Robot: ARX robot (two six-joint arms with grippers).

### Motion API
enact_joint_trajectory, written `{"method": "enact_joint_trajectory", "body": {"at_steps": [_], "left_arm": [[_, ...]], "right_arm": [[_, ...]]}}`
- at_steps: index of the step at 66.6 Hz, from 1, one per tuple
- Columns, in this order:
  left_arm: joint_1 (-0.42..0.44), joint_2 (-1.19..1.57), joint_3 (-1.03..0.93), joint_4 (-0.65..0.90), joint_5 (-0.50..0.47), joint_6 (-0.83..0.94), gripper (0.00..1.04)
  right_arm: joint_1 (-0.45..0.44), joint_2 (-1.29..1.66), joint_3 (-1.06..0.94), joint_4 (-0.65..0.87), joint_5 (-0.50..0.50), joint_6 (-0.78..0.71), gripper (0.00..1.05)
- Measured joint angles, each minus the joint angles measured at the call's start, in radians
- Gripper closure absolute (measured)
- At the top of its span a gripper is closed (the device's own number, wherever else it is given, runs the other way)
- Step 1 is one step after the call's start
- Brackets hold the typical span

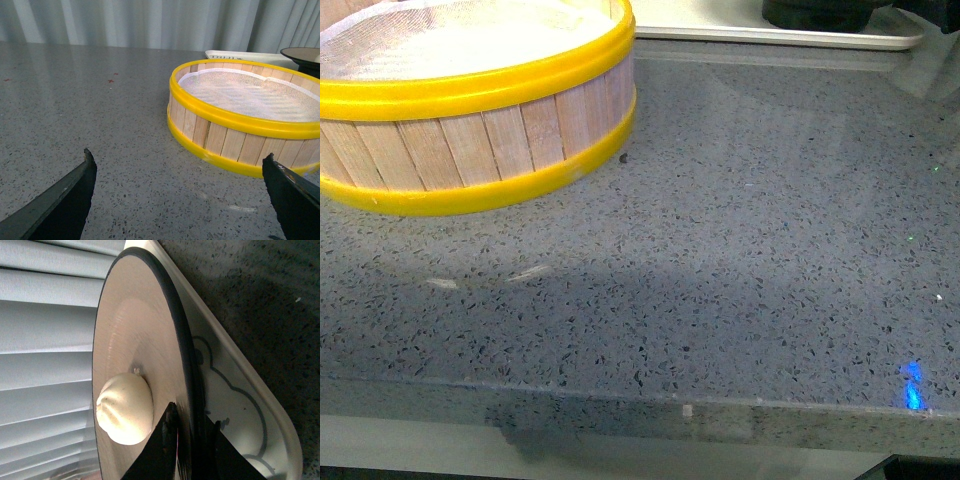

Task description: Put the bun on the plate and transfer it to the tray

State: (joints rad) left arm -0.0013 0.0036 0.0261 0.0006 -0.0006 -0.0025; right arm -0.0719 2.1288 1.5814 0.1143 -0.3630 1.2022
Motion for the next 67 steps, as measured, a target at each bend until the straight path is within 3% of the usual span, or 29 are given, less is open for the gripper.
{"method": "enact_joint_trajectory", "body": {"at_steps": [32, 57, 67], "left_arm": [[0.000, 0.000, 0.000, 0.000, 0.000, 0.000, 0.07], [0.000, 0.000, 0.000, 0.000, 0.000, 0.000, 0.07], [0.000, 0.000, 0.000, 0.000, 0.000, 0.000, 0.07]], "right_arm": [[-0.013, -0.008, 0.007, 0.006, -0.025, 0.016, 0.08], [-0.038, -0.114, -0.127, 0.120, -0.056, 0.059, 0.09], [-0.073, -0.359, -0.364, 0.165, 0.051, -0.081, 0.09]]}}
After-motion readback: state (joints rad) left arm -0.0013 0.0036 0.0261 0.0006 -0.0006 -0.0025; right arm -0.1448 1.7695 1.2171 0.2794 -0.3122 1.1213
